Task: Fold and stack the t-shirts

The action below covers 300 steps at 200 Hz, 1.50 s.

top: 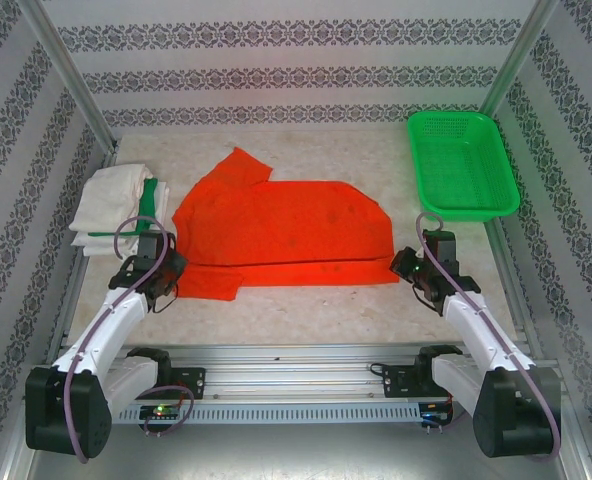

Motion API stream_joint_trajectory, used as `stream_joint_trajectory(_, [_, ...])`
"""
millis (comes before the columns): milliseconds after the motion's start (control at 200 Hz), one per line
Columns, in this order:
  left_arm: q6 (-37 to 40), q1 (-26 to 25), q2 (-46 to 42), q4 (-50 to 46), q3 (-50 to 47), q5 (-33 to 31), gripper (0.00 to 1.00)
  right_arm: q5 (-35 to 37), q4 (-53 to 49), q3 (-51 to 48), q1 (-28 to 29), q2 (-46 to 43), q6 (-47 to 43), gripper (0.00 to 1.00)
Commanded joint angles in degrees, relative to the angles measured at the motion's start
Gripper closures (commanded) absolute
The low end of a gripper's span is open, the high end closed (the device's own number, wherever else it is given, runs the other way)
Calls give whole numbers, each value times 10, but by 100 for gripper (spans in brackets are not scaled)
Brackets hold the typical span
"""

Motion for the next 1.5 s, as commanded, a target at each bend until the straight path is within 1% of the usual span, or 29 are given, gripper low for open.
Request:
stream_joint_trajectory(0, [-19,5,-12,-1,-8,1,100,26,-27,-17,-2,-17,20,100])
stream_joint_trajectory(340, [-16,5,0,0,-18,-7,100,21,-27,-29,-1,-8,23,99])
stream_joint_trajectory(679, [-5,5,8,-5,-2,-17,100,38,-46,-21,0,-41,9,100])
stream_joint_trajectory(1124, [59,6,92,-7,106,-33,100,42,-24,33,0,18,-10,100])
stream_joint_trajectory(1494, [75,6,156,14,143,-41,100,34,-8,81,6,94,-24,100])
